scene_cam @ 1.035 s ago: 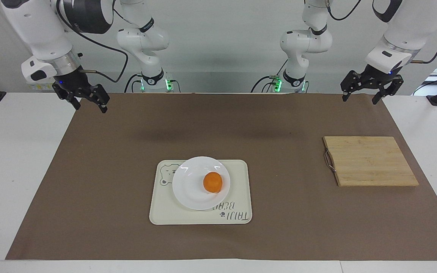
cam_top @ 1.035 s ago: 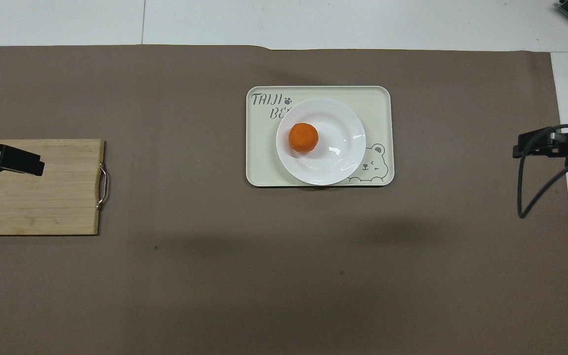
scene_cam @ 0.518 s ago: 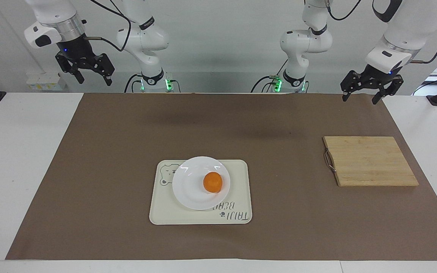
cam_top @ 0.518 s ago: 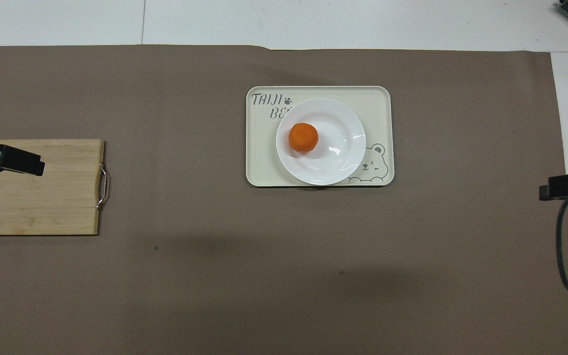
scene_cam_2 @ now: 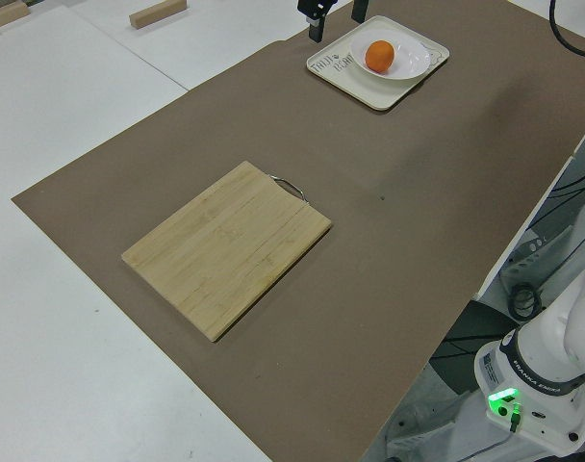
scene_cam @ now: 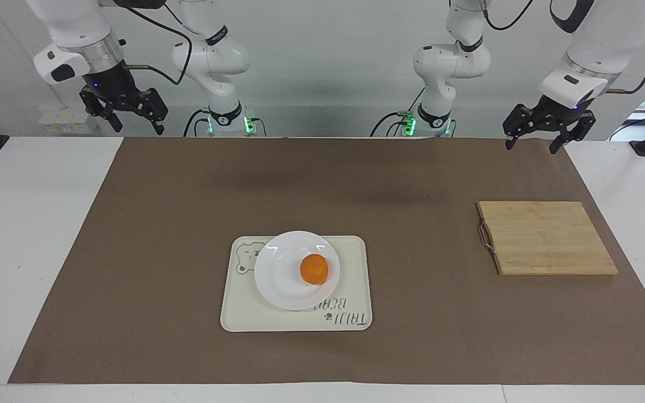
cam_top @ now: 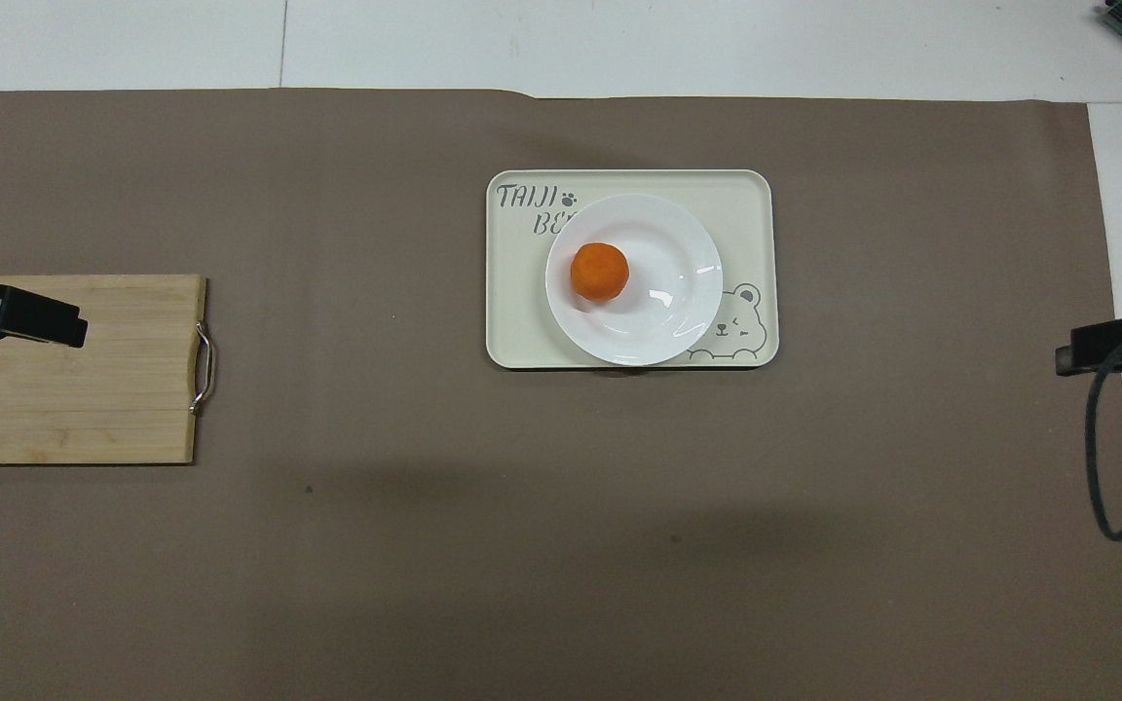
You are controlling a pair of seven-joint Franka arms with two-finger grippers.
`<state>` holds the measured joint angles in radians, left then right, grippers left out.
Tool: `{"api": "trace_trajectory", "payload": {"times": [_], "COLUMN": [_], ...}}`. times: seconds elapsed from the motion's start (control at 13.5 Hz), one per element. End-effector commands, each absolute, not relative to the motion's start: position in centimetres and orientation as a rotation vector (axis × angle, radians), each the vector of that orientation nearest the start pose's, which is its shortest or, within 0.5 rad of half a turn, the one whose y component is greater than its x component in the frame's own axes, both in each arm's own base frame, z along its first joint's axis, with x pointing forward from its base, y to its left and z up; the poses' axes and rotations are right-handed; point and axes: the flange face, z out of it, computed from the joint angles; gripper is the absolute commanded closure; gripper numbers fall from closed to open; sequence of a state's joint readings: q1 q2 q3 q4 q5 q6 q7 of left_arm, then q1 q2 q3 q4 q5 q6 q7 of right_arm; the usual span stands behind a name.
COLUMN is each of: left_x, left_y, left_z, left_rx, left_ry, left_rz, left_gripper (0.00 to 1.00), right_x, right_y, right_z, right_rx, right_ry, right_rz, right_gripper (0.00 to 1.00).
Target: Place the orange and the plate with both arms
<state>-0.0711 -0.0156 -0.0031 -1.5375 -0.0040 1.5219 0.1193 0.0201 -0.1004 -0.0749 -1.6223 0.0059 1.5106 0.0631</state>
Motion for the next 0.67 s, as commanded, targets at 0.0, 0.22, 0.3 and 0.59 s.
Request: {"api": "trace_trajectory", "payload": {"times": [0.0,0.22,0.3,0.59], "left_x": [54.22,54.27,54.29,54.27], "left_y": [-3.78,-3.8,-3.8,-3.79], "left_z": [64.82,64.85,64.87,64.78], "left_rx": [-3.117,-3.118,-3.118,-3.117], "left_ry": [0.279,0.277,0.277,0.277], "left_rz": [0.007,0.0,-0.002,0.003], "left_gripper": [0.0,0.0,0.0,0.0], "right_x": [51.51,51.56,51.58,51.52], "right_y": [-3.45,-3.7,-3.7,-4.25], "right_z": [65.46,65.39,65.4,65.46], "right_rx": [-3.152,-3.151,-3.152,-3.148], "right_ry": [0.159,0.166,0.166,0.183], "right_rz": [0.025,0.025,0.022,0.023], "right_gripper": [0.0,0.0,0.0,0.0]}}
